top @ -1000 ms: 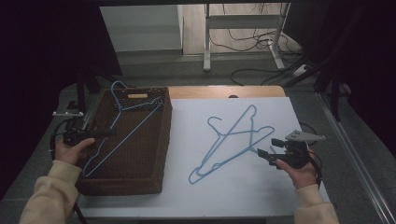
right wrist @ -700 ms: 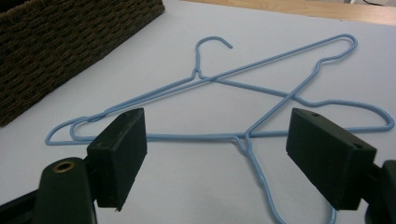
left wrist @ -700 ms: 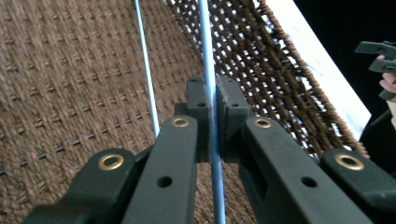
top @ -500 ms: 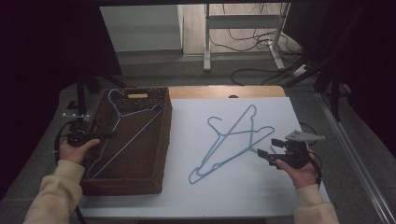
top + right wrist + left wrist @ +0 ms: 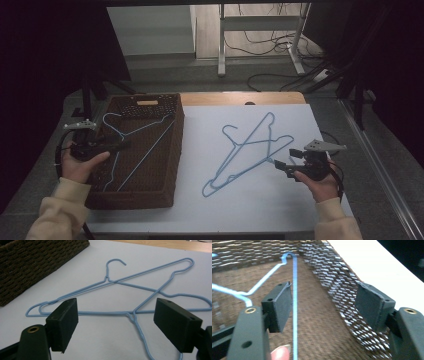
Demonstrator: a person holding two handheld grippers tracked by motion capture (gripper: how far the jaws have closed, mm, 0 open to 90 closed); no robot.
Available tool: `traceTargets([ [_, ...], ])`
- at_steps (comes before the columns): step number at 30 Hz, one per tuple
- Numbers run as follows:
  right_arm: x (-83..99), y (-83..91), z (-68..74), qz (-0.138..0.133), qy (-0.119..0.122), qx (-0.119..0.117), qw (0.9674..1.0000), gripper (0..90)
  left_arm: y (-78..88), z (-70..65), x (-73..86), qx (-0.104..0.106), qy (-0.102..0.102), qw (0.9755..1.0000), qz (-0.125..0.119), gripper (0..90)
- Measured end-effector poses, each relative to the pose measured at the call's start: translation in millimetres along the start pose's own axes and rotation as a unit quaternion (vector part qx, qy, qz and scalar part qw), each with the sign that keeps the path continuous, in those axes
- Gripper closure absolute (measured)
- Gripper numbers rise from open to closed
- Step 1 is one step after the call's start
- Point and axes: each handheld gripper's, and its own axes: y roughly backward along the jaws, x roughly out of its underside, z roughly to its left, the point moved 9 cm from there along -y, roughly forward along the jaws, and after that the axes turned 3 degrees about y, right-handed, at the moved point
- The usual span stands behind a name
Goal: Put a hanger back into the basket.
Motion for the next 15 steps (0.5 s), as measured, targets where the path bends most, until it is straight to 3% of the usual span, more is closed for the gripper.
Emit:
traceTargets([
  [1, 0.0, 0.0, 0.0, 0.0, 0.0, 0.0, 1.0, 20.0, 0.0, 0.0, 0.0, 0.0, 0.0, 1.0, 0.0, 28.0],
  [2, 0.2, 0.0, 0.3, 0.001, 0.001, -0.001, 1.0, 19.5, -1.5, -15.2, 1.6, 0.016, -0.014, 0.9998, 0.0, 27.1],
  [4, 0.4, 0.0, 0.5, 0.003, 0.002, -0.001, 1.0, 19.3, -3.9, -27.7, 3.2, 0.029, -0.022, 0.9994, -0.003, 25.2],
  [5, 0.5, 0.0, 0.8, 0.003, 0.003, -0.002, 1.0, 19.1, -3.9, -27.7, 3.2, 0.029, -0.022, 0.9994, -0.003, 24.4],
  [6, 0.6, 0.1, 1.4, 0.004, 0.002, -0.002, 1.0, 19.0, -7.9, -41.1, 6.0, 0.042, -0.034, 0.9986, -0.001, 23.7],
  [7, 0.6, 0.1, 1.4, 0.004, 0.002, -0.002, 1.0, 19.0, -7.9, -41.1, 6.0, 0.042, -0.034, 0.9986, -0.001, 23.3],
  [9, 0.6, 0.4, 2.0, 0.005, 0.005, -0.003, 1.0, 18.8, -14.7, -60.8, 10.6, 0.063, -0.046, 0.997, -0.001, 21.9],
  [15, 2.0, 0.6, 2.4, 0.008, 0.006, -0.003, 0.9999, 18.7, -26.9, -83.0, 16.9, 0.081, -0.059, 0.995, 0.004, 20.5],
])
